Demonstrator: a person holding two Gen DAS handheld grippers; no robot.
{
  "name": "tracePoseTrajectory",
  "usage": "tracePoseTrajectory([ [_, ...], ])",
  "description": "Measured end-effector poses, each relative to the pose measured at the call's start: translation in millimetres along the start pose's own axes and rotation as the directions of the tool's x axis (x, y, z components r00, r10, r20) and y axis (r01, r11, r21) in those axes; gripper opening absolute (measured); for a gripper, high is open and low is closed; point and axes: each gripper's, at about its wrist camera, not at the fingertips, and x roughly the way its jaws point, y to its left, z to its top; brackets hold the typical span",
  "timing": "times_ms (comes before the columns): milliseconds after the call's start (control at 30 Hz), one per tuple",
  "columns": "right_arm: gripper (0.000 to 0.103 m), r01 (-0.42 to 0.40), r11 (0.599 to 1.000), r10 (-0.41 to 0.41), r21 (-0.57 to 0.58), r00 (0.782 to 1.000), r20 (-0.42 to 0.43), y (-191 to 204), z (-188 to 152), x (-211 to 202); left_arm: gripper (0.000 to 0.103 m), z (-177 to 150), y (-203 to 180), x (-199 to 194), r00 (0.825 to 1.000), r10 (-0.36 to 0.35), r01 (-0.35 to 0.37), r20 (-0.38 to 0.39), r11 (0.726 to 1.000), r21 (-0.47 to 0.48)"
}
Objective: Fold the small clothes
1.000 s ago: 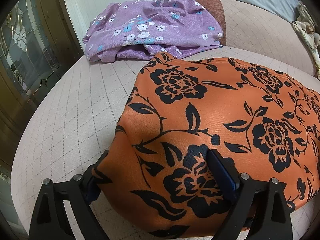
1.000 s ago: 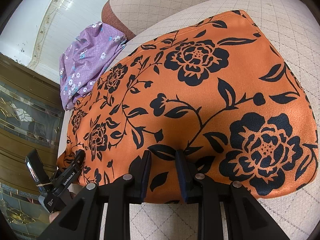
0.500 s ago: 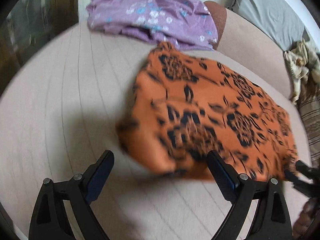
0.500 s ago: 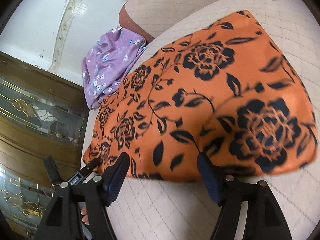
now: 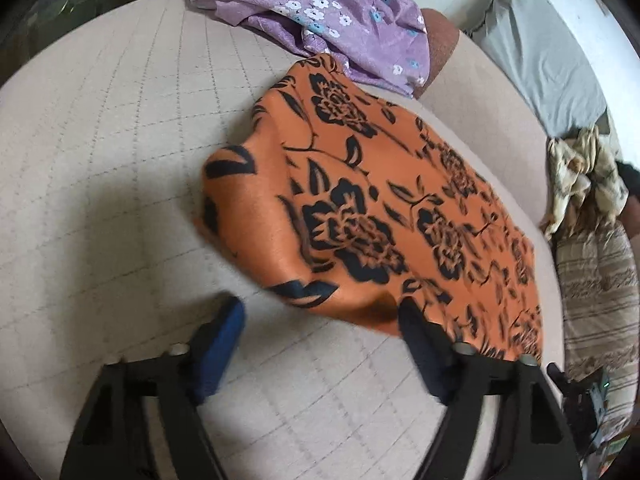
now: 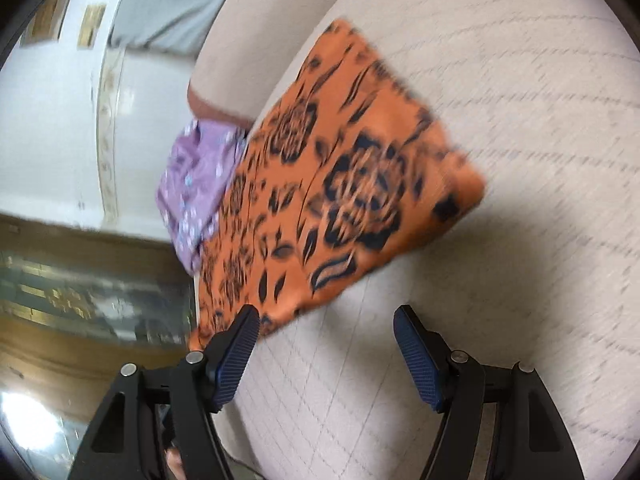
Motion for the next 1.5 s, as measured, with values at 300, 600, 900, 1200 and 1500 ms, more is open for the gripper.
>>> tracePoseTrajectory([
  [300,0.073,-0.007,0.995,-0.001,0.095,0.997,0.080,-5.5,24.4,11.5,0.093,27.7,0.7,20.9,0.996,-0.013,0.019,0.090,0.998,-0.066],
  [600,0.072,-0.013,0.999,0.004,0.051,0.985,0.173,12.1,42.9,38.9,0.037,47.9,19.2,30.8,0.990,-0.048,0.068,0.130,0.985,-0.157],
  [900,0.017,0.152,0.987,-0.134,-0.060,0.962,0.237,30.9,44.5,51.6,0.021,45.3,9.5,19.5,0.984,-0.039,0.060,0.171,0.991,-0.118],
  [1200,0.014,0.242,0.924,-0.113,-0.297,0.913,0.393,82.1,10.2,10.1,0.019,13.0,-4.7,-36.1,0.968,-0.026,0.038,0.248,0.998,-0.043],
  [1500,0.014,0.226,0.950,-0.173,-0.215,0.955,0.239,38.6,-12.1,-26.4,0.023,-55.5,24.2,-43.0,0.995,0.055,-0.050,0.079,0.997,-0.055],
])
